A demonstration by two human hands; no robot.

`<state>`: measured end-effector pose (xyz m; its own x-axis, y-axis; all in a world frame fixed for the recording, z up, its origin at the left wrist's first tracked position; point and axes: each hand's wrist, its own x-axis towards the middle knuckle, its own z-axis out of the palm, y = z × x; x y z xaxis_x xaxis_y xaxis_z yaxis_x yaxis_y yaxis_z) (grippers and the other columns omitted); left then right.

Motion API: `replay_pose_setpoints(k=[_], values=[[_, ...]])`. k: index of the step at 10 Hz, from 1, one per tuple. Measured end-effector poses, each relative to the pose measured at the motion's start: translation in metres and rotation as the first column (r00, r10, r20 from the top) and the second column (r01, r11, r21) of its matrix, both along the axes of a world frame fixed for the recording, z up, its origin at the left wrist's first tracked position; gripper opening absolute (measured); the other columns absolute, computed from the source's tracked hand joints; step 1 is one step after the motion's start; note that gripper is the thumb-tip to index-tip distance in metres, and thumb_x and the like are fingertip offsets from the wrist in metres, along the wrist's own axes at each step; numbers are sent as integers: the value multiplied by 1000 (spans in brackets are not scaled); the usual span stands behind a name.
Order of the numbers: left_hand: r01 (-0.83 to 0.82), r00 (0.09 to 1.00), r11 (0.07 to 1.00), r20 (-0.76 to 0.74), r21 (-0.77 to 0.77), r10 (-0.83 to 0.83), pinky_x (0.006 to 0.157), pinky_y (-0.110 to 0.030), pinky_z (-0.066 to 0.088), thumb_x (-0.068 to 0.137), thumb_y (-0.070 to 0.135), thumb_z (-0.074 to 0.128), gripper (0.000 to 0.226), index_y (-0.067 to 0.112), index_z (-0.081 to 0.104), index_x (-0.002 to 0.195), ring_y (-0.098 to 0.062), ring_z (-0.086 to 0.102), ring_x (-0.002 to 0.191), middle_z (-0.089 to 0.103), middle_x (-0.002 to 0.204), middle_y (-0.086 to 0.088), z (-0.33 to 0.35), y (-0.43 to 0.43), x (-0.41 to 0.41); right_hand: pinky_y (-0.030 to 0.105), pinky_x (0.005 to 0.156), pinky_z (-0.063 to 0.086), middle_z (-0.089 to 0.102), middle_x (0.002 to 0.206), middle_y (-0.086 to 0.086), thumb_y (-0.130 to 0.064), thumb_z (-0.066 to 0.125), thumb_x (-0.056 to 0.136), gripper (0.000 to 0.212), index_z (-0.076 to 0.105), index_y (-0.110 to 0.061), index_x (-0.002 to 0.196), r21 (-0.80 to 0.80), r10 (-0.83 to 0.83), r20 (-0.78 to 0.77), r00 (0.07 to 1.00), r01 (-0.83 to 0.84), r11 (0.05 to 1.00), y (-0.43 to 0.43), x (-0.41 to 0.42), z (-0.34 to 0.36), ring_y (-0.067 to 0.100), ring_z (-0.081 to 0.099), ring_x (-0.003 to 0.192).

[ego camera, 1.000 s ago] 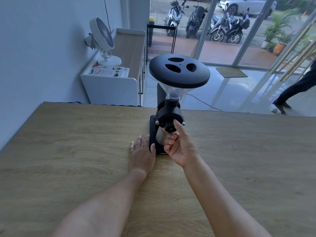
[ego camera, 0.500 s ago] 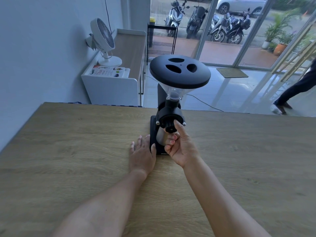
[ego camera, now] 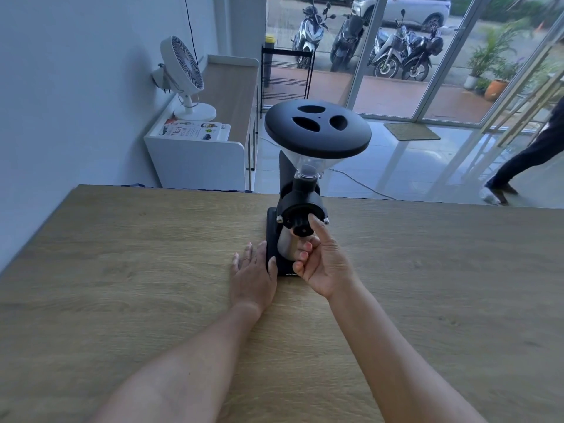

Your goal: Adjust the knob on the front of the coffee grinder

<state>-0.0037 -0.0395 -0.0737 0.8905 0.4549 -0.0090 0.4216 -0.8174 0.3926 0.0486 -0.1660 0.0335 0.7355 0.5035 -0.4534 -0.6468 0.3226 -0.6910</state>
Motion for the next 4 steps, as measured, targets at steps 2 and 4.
replay_pose_setpoints(k=[2,4], values=[[16,1000,998,-22,-58,-17,121,-39,-6,102,44,12,57,23,7,154,-11,-2,148,15,162,-1,-2,2,-1,23,45,39,43,56,-5,-56,72,79,49,66,-12,102,-41,-3,17,1000,4,999,-4,-4,3,8,44,46],[53,998,992,-17,-118,-55,121,-42,-2,102,44,19,58,18,13,154,-14,0,149,17,161,-1,-3,5,-1,26,49,40,49,59,-3,-59,58,88,56,71,-7,106,-83,-42,19,999,44,996,-17,-15,-8,11,47,49]])
